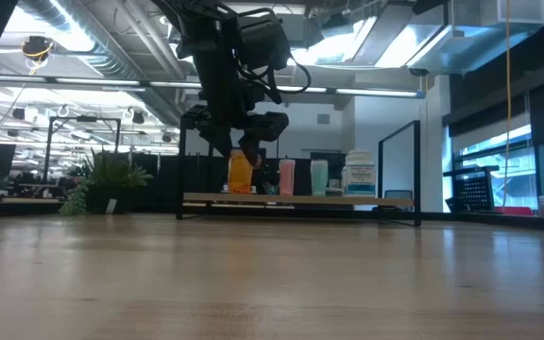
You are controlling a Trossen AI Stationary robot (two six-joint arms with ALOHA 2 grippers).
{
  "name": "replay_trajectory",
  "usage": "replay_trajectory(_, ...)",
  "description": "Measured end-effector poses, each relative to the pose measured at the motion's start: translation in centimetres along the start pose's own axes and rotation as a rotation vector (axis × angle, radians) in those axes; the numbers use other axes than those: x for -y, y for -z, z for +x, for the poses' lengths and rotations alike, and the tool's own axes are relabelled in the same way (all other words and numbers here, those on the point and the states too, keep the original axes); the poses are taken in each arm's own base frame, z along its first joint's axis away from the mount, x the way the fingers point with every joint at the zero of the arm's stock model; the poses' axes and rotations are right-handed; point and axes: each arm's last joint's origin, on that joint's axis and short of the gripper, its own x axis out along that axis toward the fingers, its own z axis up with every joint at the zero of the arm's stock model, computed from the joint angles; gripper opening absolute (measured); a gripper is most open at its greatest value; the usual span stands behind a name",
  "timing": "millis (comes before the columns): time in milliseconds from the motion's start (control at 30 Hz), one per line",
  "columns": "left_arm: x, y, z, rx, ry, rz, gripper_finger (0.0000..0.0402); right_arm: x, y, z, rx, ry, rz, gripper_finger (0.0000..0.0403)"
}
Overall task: Pick and place medicine bottles onto shelf by color
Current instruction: Put the orange pill bottle on the shelf aligned with the orange pill bottles
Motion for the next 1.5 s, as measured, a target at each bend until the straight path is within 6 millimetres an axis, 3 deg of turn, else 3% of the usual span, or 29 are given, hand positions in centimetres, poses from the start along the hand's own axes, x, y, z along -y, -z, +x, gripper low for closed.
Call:
replay_trajectory(700,-0.3,0.9,0.5,-0.019,-0.012,0.0,0.019,0.0,0.0,0.0,0.0,0.0,0.0,0.0281)
replay_trajectory(933,-0.2,1.0,0.3,-0.014,-0.009,0.077,0.0191,0.0,0.0,0.0,0.0,0.0,0.0,0.0281)
replay_trajectory(1500,-0.2,1.2,0.5,-0.02,-0.013,0.082,0.0243,0.0,0.0,0.0,0.0,0.0,0.0,0.0281)
